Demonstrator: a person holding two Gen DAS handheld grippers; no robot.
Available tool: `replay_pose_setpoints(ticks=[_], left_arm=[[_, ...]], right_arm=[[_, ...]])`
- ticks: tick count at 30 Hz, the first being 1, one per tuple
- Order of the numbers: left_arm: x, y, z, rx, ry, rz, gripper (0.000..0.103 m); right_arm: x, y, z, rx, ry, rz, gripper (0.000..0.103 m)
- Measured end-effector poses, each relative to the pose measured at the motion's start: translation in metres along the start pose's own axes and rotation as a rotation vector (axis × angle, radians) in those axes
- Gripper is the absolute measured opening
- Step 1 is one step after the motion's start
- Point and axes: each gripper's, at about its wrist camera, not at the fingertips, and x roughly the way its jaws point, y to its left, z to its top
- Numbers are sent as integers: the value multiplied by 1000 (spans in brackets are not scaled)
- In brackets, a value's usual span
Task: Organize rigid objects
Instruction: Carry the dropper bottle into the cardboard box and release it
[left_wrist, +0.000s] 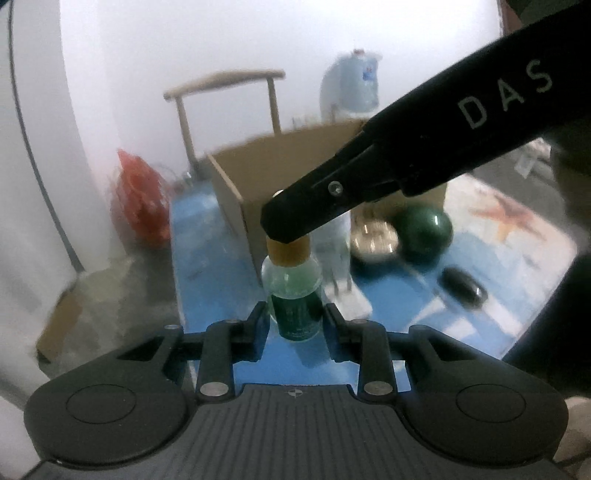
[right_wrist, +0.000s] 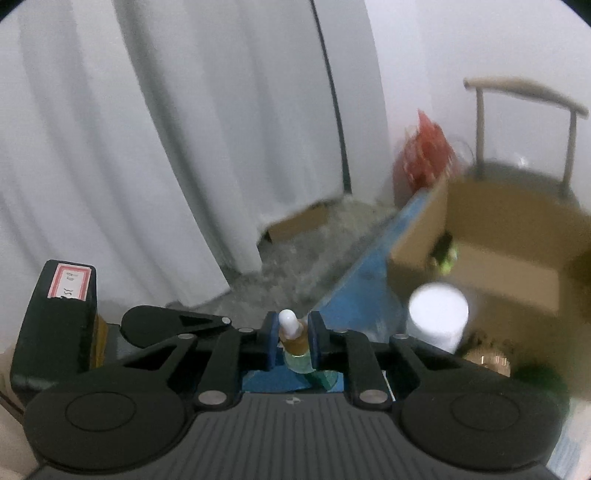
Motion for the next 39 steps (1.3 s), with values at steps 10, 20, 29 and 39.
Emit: replay_pose_setpoints(ticks=[10, 20, 29, 39], left_arm=[[-10, 13, 80, 82, -127, 49, 30], [90, 32, 139, 70, 21, -80, 30], [154, 33, 123, 95, 193, -98, 30], [169, 39, 122, 123, 236, -83, 34]], right_arm=[[-38, -7, 61, -93, -176, -43, 18], [-2, -118, 95, 157, -84, -25, 19], [48, -186, 70, 348, 3, 31, 19], [88, -218, 46, 481, 71, 108, 18]])
